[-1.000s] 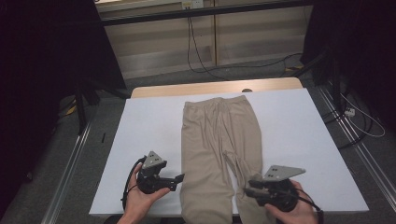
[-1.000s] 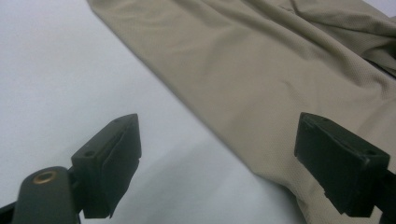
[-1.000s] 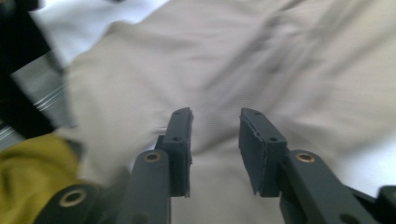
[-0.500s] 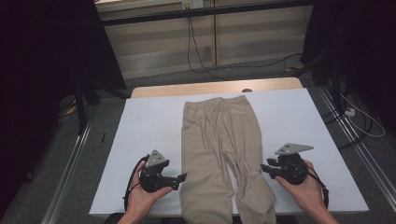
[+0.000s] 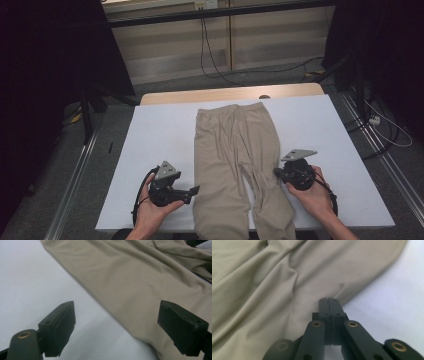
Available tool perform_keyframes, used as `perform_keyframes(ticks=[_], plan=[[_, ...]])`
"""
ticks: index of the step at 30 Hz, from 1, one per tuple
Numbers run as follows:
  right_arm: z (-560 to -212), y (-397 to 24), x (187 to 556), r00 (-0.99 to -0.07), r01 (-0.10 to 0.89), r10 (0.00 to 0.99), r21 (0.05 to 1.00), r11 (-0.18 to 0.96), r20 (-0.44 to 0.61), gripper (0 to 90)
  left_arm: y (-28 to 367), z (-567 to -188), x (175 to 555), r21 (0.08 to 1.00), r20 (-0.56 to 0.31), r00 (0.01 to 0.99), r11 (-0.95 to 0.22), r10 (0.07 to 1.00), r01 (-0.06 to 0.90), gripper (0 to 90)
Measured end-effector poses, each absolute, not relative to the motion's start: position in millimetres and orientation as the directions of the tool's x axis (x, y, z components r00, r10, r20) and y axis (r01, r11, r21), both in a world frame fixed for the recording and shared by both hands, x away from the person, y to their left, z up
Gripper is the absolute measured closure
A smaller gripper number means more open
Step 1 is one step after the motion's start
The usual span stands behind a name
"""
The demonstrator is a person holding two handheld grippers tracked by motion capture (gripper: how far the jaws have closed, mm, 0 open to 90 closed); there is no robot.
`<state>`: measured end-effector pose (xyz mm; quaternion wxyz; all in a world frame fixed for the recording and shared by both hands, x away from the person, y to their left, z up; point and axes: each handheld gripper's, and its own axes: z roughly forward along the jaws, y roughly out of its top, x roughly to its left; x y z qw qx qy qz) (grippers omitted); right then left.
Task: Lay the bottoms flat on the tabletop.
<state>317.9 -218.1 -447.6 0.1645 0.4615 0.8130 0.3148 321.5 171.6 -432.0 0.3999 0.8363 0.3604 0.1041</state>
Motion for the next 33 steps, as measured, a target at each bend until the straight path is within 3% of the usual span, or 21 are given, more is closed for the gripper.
perform_keyframes(ticks=[6,11,14,16,17,20,22,24,25,27,33], plan=[[-431,-197,336,-0.554,0.609,0.831,0.706,0.363,0.050,90.0,173,-432,322,0.744,-0.121,0.715,-0.414,0.689,0.525,15.0],[-443,-168,344,-0.618,0.604,0.782,0.684,0.409,0.078,89.8,173,-432,321,0.742,-0.118,0.718,-0.420,0.686,0.523,15.0],[-451,-162,341,-0.645,0.605,0.759,0.669,0.432,0.093,81.7,174,-432,321,0.743,-0.123,0.717,-0.415,0.686,0.524,15.0],[-448,-168,340,-0.637,0.615,0.760,0.678,0.403,0.126,70.2,174,-432,321,0.744,-0.124,0.717,-0.413,0.687,0.525,15.0],[-444,-172,339,-0.623,0.618,0.771,0.688,0.381,0.133,69.0,174,-432,321,0.744,-0.123,0.717,-0.415,0.686,0.524,15.0],[-436,-193,336,-0.590,0.621,0.794,0.711,0.330,0.148,69.3,174,-431,321,0.746,-0.123,0.716,-0.413,0.687,0.523,15.0],[-435,-208,332,-0.562,0.635,0.815,0.706,0.313,0.143,80.3,174,-432,321,0.747,-0.122,0.715,-0.411,0.688,0.523,15.0],[-441,-218,327,-0.551,0.650,0.825,0.685,0.328,0.128,81.4,174,-432,321,0.747,-0.121,0.715,-0.411,0.689,0.523,15.0],[-444,-220,323,-0.550,0.658,0.825,0.674,0.336,0.126,80.1,174,-431,321,0.745,-0.121,0.715,-0.413,0.689,0.524,15.0],[-451,-215,314,-0.564,0.654,0.819,0.662,0.365,0.106,69.0,174,-431,321,0.745,-0.123,0.715,-0.412,0.688,0.525,14.9],[-448,-201,304,-0.602,0.637,0.794,0.649,0.415,0.083,60.1,175,-431,320,0.751,-0.128,0.713,-0.402,0.690,0.524,14.8]])
